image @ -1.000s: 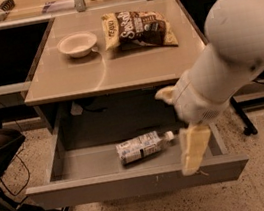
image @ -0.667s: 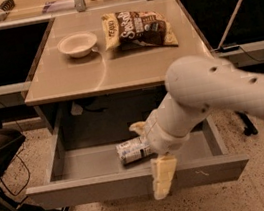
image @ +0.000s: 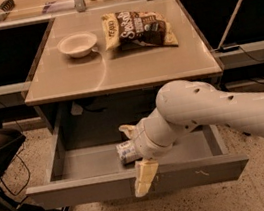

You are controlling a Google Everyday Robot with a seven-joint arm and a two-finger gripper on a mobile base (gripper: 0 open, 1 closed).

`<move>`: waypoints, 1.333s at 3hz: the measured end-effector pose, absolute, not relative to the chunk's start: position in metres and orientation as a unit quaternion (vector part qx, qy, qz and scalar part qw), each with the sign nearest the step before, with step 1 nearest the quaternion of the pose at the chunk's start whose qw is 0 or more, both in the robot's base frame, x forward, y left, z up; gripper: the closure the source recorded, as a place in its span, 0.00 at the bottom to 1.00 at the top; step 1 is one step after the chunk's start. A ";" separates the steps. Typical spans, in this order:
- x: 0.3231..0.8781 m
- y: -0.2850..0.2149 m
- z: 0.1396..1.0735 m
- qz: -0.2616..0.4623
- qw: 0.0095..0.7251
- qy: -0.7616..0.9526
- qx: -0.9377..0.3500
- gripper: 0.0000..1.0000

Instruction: Pick blue plastic bottle from top drawer and place on counter

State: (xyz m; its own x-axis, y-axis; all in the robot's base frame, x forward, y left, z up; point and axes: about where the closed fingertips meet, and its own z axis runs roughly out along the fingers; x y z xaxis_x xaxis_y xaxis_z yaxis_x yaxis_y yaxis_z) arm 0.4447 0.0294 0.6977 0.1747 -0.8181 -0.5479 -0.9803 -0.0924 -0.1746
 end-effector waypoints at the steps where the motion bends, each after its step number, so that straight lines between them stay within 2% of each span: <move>1: 0.466 0.022 0.709 0.140 0.253 0.636 -0.715 0.00; 2: 0.505 0.014 0.726 0.129 0.235 0.659 -0.703 0.00; 3: 0.514 0.015 0.739 0.127 0.241 0.659 -0.701 0.00; 4: 0.501 0.008 0.708 0.138 0.253 0.679 -0.675 0.00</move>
Offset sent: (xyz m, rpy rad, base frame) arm 0.1246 -0.0251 0.0659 -0.1201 0.0482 -0.1471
